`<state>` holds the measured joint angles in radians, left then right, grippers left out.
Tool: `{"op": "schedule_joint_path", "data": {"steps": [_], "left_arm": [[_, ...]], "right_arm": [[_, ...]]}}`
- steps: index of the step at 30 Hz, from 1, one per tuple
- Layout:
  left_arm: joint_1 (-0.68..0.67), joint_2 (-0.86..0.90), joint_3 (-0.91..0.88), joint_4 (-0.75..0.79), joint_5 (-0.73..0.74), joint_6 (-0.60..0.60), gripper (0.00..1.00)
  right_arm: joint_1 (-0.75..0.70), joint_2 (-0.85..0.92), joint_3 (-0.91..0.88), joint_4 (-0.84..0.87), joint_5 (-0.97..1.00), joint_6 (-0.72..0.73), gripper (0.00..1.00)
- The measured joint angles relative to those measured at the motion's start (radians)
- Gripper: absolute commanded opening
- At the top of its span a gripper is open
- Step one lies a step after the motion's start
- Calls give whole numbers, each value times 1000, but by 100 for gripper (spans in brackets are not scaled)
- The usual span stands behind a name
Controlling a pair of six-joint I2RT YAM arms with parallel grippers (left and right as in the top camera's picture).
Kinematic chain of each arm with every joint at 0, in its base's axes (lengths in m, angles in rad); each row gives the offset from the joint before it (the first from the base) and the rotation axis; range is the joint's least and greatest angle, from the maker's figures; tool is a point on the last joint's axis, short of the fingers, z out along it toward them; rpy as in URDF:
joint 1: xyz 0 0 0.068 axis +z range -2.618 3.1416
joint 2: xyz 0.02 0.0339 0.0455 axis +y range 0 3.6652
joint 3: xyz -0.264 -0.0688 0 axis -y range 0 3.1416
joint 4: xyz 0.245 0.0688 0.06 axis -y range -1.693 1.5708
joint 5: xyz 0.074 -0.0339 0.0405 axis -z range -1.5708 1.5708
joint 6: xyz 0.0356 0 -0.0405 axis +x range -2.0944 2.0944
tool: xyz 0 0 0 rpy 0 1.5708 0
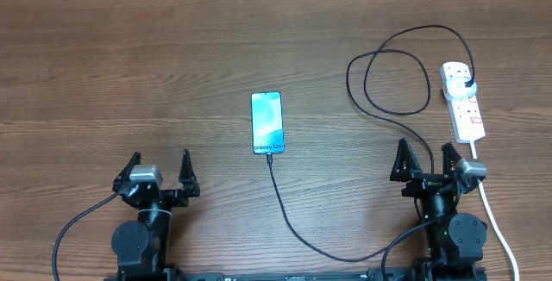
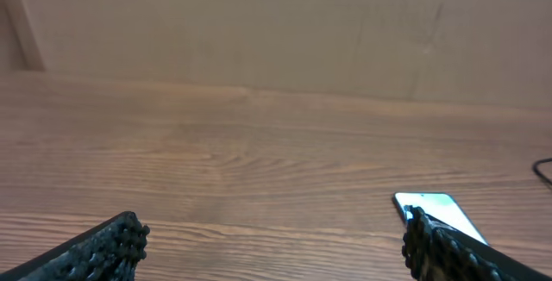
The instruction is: Plug charger to phone and switch on socket
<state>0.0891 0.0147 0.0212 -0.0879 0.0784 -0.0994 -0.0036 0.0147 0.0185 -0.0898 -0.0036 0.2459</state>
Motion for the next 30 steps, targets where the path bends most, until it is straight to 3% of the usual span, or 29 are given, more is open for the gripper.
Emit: {"op": "schedule_joint_path", "data": {"steps": [30], "left_arm": [[38, 0, -4, 7, -3, 32, 100]], "right_arm": [[0, 0, 0, 0, 0, 0, 100]]}}
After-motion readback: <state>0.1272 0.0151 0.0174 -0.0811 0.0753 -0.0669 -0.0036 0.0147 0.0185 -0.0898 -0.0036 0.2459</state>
